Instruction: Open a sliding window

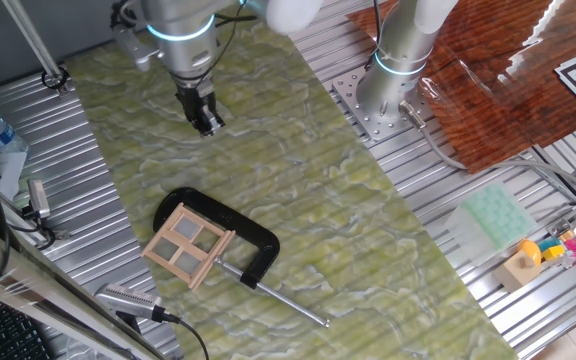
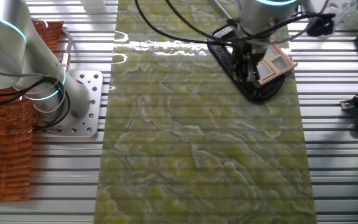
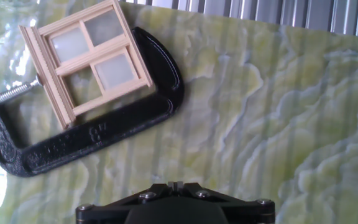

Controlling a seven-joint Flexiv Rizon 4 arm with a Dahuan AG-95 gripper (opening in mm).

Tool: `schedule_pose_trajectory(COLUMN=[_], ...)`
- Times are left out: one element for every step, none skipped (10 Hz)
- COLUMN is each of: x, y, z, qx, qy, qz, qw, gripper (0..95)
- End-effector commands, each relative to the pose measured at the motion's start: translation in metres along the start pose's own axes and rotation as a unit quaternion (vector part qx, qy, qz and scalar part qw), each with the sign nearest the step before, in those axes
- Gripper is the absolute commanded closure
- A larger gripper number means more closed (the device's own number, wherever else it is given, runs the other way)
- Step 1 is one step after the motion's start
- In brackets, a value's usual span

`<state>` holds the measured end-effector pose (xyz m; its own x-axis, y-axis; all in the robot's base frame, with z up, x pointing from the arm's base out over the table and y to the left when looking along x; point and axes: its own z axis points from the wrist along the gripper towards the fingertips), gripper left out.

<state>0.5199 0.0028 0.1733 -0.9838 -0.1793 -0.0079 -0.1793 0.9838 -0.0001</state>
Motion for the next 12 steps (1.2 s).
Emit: schedule_pose_trajectory(x=[-0.024, -0.035, -0.043, -0.055, -0.068, -0.077, -0.086, -0.094, -0.099, -0.108, -0.117, -0.128], y=[0.001, 0.0, 0.0, 0.003, 0.012, 0.016, 0.024, 0.03, 0.035, 0.041, 0.045, 0.052], z=[-0.001, 0.005, 0.009, 0.015, 0.022, 0.026, 0.034, 0.043, 0.05, 0.058, 0.061, 0.062], qx=[-0.001, -0.009, -0.018, -0.019, -0.011, -0.017, -0.028, -0.03, -0.033, -0.009, 0.011, 0.018], qy=[0.0, -0.005, -0.008, -0.016, -0.02, -0.015, -0.018, -0.008, -0.004, -0.005, 0.001, 0.012], qz=[-0.007, -0.019, -0.05, -0.072, -0.065, -0.068, -0.05, -0.056, -0.068, -0.08, -0.079, -0.073], qw=[1.0, 0.9998, 0.9986, 0.9971, 0.9976, 0.9975, 0.9982, 0.9979, 0.9972, 0.9967, 0.9968, 0.9971], gripper=[95.0, 95.0, 95.0, 95.0, 95.0, 95.0, 95.0, 95.0, 95.0, 95.0, 95.0, 95.0])
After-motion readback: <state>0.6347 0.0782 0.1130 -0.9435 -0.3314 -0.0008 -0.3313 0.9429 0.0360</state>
